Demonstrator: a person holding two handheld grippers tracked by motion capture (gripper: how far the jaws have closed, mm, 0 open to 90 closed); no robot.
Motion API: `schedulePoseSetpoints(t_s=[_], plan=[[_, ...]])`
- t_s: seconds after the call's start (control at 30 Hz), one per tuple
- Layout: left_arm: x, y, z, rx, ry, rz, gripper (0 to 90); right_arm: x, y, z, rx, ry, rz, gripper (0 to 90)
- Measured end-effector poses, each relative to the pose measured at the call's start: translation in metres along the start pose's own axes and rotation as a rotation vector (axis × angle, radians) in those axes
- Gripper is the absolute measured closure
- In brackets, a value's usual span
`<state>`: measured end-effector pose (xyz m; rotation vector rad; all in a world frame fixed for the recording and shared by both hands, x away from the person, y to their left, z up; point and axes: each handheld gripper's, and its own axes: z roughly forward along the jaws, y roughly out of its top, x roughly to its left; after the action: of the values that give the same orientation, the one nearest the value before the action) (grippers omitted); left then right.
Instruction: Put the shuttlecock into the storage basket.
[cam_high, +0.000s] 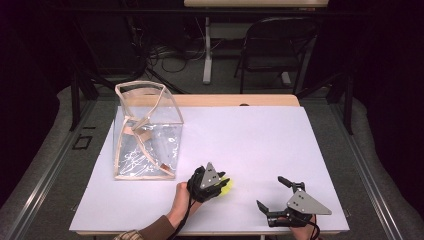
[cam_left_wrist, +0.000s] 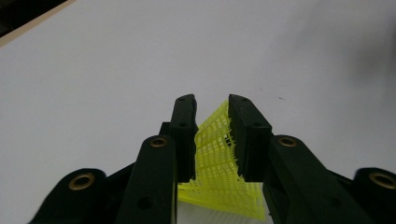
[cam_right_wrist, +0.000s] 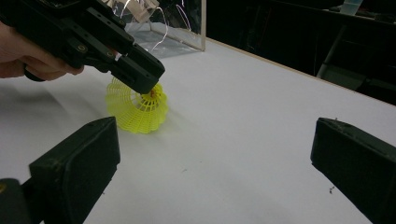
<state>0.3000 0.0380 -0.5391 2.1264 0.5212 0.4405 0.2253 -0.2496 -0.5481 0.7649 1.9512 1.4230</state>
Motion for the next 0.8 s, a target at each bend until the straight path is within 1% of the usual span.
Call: schedulePoseSetpoints(t_s=[0.17, 0.27, 0.3, 0.37, 0.4, 0.67, 0.8], plan=[[0.000, -0.001, -0.002, -0.017, 0.009, -0.006, 78.2, 0.000, 0.000, 0.000, -0.002, -0.001, -0.001, 1.1], [0.001, 0.000, -0.004, -0.028, 0.020, -0.011, 82.1, 0.000, 0.000, 0.000, 0.000, -0.001, -0.002, 1.1], [0.001, 0.000, -0.005, -0.032, 0.029, -0.008, 83.5, 0.001, 0.001, -0.001, -0.003, 0.000, -0.004, 1.1], [0.002, 0.000, -0.005, -0.034, 0.031, -0.013, 84.2, 0.001, 0.001, -0.001, -0.004, -0.001, -0.004, 1.1], [0.002, 0.000, -0.007, -0.036, 0.040, -0.008, 87.2, 0.000, 0.000, 0.000, 0.001, -0.002, -0.001, 1.1], [0.006, 0.001, -0.013, -0.043, 0.060, -0.008, 89.9, 0.000, 0.000, -0.001, -0.002, -0.004, -0.002, 1.1], [0.009, 0.001, -0.016, -0.051, 0.064, -0.020, 90.0, 0.000, 0.000, 0.000, 0.000, -0.002, -0.001, 1.1]])
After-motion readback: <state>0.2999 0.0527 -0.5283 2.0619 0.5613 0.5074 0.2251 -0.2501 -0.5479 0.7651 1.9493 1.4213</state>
